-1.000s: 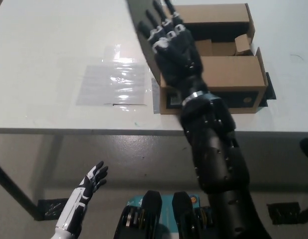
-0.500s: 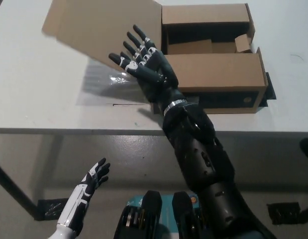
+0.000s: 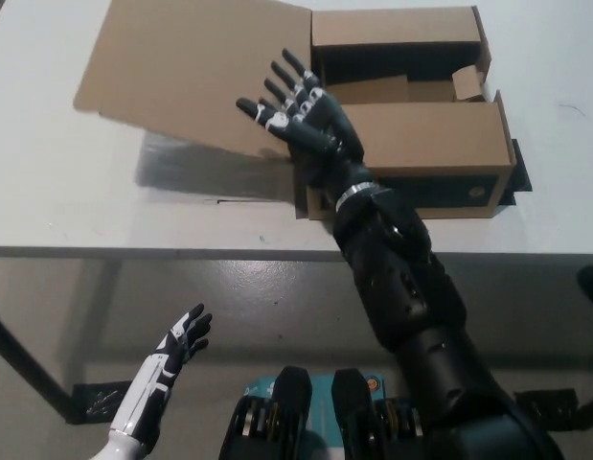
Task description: A small storage box is placed at the center of the table and the robot uses its right hand to slide under its lid and push it upwards to open it
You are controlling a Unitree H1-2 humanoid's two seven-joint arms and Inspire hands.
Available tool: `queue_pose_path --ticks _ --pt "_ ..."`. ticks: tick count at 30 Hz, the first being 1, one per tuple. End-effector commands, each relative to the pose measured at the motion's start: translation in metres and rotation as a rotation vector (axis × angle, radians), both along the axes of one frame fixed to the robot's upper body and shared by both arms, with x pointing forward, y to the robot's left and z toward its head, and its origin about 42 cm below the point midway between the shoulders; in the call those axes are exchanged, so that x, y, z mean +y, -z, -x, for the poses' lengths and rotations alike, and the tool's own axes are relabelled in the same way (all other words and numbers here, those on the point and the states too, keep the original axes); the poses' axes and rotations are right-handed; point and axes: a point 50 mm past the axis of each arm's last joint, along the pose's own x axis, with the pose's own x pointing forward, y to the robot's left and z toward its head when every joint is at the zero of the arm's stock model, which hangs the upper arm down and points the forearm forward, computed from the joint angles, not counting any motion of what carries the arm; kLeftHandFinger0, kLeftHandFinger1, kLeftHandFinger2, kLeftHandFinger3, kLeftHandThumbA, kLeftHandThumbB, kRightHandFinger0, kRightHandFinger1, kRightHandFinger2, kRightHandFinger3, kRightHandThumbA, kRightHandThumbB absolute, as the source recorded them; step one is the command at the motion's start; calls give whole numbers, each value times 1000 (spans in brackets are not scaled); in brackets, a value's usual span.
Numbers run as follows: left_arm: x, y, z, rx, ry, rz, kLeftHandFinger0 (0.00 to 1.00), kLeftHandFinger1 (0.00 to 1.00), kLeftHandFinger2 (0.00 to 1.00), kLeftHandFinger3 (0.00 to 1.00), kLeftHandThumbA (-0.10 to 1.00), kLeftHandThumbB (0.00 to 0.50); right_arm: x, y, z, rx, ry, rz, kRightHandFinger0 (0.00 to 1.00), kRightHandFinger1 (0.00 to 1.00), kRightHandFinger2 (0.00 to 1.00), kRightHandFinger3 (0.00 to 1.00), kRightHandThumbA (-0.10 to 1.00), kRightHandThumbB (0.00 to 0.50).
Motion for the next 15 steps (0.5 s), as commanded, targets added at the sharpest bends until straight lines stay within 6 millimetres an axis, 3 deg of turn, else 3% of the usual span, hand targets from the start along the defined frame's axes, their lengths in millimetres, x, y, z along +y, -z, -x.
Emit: queue_pose_path --ticks 1,6,8,11,12,13,15 --pt "0 -12 -5 -43 32 -24 1000 1000 1000 1000 1000 421 -4 -81 4 -236 -17 -39 1000 1000 1000 1000 1000 297" --pt "1 -11 -6 -36 33 -31 1000 1000 1000 1000 1000 436 -35 -147 26 -399 20 -106 1000 1000 1000 1000 1000 345" --pt "1 -12 -7 -33 32 -29 1000 1000 1000 1000 1000 446 -60 -179 44 -518 40 -112 1000 1000 1000 1000 1000 367" --pt "2 -13 -8 -34 29 -30 1000 1000 1000 1000 1000 453 -86 -208 65 -631 84 -104 1000 1000 1000 1000 1000 371" --pt "2 -13 -8 -34 29 -29 1000 1000 1000 1000 1000 452 -91 -211 68 -647 89 -106 1000 1000 1000 1000 1000 453" --pt "3 -12 -7 -34 27 -29 1000 1000 1000 1000 1000 445 -113 -224 85 -714 112 -110 1000 1000 1000 1000 1000 379" --pt "2 -12 -7 -30 25 -28 1000 1000 1000 1000 1000 442 -135 -230 101 -773 134 -102 1000 1000 1000 1000 1000 375"
